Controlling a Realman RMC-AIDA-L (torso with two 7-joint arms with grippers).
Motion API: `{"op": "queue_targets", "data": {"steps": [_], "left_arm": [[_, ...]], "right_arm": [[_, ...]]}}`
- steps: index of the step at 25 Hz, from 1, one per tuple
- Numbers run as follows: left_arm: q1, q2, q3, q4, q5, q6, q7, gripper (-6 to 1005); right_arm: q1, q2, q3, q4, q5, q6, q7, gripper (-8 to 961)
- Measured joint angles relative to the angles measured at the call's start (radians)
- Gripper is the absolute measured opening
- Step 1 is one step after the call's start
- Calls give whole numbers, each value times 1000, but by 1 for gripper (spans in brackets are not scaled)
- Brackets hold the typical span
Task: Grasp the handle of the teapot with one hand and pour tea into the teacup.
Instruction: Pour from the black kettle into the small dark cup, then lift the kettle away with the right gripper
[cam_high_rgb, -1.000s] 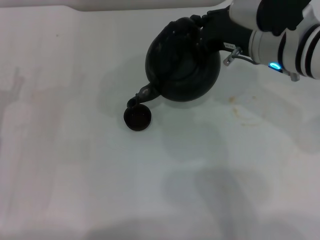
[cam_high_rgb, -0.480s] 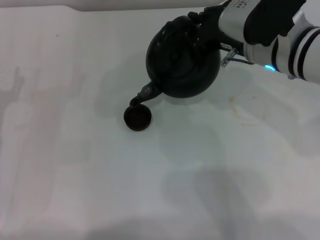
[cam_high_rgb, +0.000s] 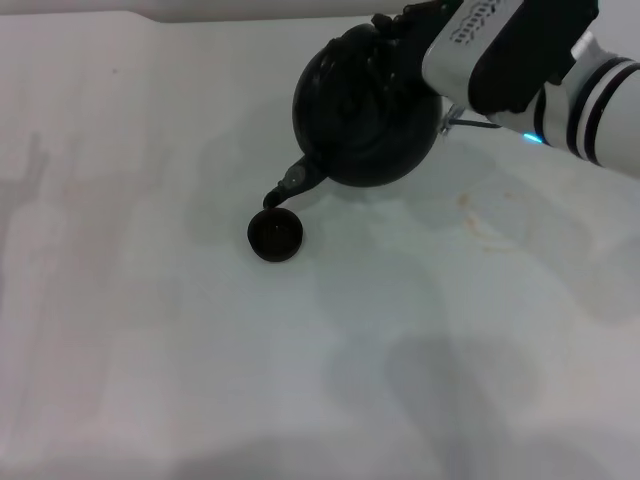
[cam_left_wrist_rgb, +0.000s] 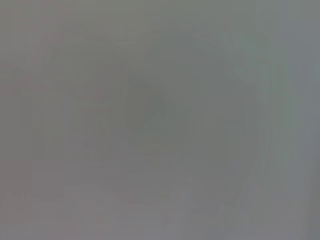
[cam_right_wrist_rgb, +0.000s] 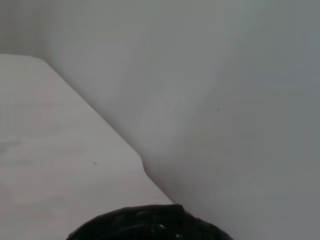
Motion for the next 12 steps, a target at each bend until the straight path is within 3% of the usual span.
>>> {"op": "queue_targets", "data": {"steps": [12], "left_arm": [[-4, 0, 0, 0, -5, 0, 0, 887]], "right_arm": [[-8, -1, -27, 10, -42, -36, -3, 171]]}}
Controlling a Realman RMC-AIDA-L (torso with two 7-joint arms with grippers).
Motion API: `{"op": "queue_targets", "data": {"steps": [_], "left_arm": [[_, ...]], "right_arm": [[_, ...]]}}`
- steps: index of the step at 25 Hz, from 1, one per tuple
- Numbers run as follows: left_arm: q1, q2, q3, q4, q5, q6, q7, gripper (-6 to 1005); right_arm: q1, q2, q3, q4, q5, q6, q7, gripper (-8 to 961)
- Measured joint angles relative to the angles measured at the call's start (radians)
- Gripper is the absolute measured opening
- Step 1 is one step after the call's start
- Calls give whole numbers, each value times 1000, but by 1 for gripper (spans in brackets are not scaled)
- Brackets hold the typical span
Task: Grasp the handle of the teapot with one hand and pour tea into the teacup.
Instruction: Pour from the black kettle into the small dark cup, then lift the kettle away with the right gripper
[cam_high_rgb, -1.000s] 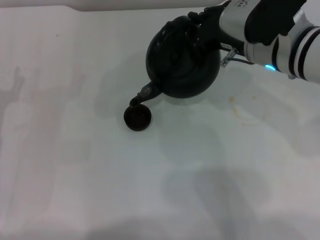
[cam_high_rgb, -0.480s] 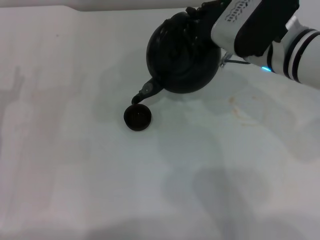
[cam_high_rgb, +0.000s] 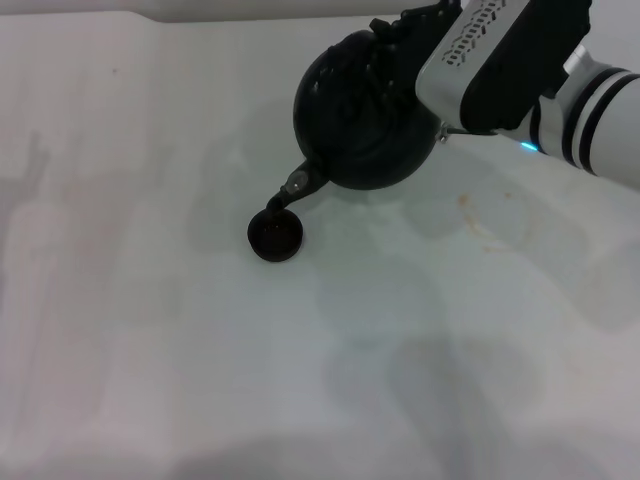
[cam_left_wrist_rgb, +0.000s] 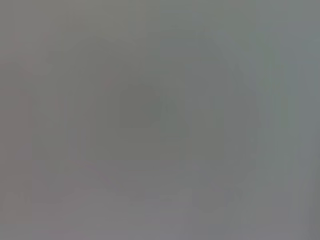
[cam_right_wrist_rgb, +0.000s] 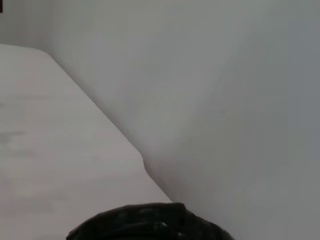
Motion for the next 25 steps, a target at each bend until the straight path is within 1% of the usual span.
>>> {"op": "queue_targets", "data": {"steps": [10, 25], "left_arm": [[0, 0, 0, 0, 1, 1, 0, 886], [0, 0, 0, 0, 0, 2, 0, 887]], "right_arm": [[-6, -2, -4, 22, -5, -34, -4, 170], [-10, -3, -11, 15, -15, -37, -7, 163]]}}
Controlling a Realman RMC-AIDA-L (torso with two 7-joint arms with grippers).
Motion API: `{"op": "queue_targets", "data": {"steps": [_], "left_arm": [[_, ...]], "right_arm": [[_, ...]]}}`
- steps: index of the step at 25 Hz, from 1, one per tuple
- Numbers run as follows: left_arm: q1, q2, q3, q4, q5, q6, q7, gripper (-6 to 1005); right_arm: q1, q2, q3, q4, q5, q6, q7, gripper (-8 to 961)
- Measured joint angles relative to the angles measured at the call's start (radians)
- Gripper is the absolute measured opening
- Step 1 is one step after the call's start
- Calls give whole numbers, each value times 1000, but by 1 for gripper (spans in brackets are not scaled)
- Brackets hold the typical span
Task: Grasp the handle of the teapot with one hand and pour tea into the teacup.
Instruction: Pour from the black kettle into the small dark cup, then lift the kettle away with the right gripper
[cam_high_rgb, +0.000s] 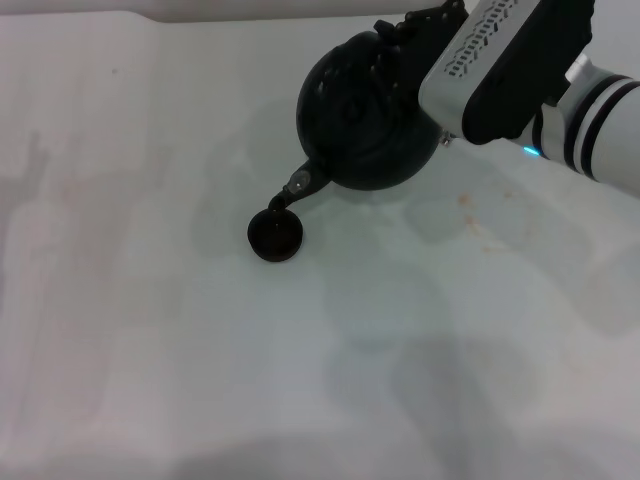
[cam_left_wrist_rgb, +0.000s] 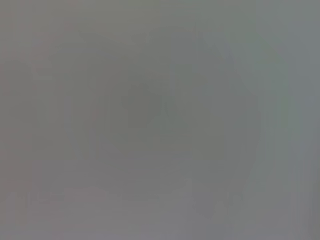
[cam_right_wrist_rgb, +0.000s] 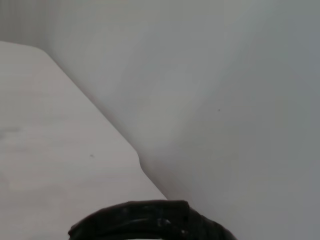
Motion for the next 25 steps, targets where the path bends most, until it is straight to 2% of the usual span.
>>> {"op": "queue_targets", "data": {"steps": [25], "left_arm": [[-2, 0, -2, -2, 0, 0, 0, 888]], "right_arm": [[-16, 3, -22, -14, -70, -5, 0, 154]]}}
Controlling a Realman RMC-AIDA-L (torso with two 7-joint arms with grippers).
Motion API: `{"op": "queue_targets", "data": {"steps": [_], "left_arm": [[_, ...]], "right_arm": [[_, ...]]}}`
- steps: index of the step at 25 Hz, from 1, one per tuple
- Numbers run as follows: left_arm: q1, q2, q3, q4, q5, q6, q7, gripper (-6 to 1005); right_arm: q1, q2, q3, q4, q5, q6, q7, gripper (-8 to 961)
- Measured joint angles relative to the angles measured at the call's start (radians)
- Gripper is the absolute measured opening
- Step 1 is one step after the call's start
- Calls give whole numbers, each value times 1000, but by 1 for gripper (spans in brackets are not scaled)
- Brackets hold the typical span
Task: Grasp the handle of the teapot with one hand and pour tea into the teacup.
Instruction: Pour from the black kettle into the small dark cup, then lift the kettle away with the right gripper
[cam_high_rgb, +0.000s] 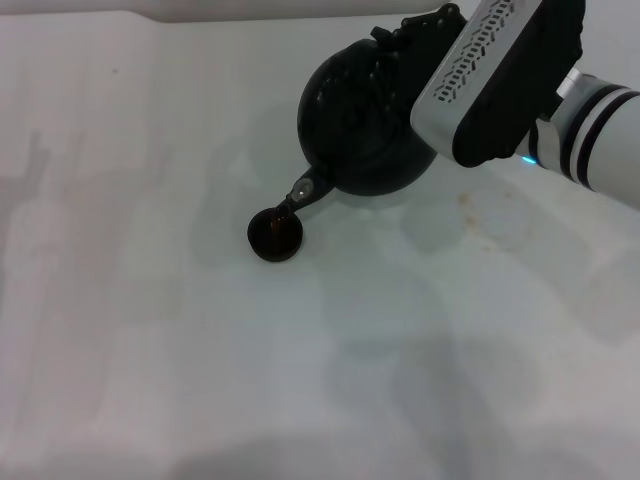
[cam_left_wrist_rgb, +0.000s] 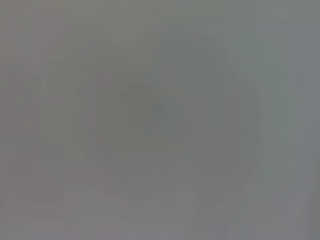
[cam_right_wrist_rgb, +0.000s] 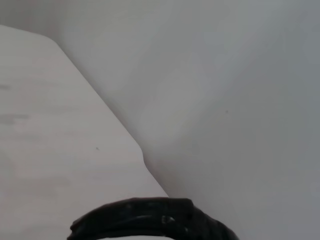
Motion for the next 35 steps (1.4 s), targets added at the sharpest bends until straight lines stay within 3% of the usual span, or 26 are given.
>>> {"op": "queue_targets", "data": {"steps": [35], "left_arm": [[7, 0, 2, -11, 0, 0, 0, 887]], "right_arm": [[-3, 0, -24, -11, -51, -11, 2, 145]]}}
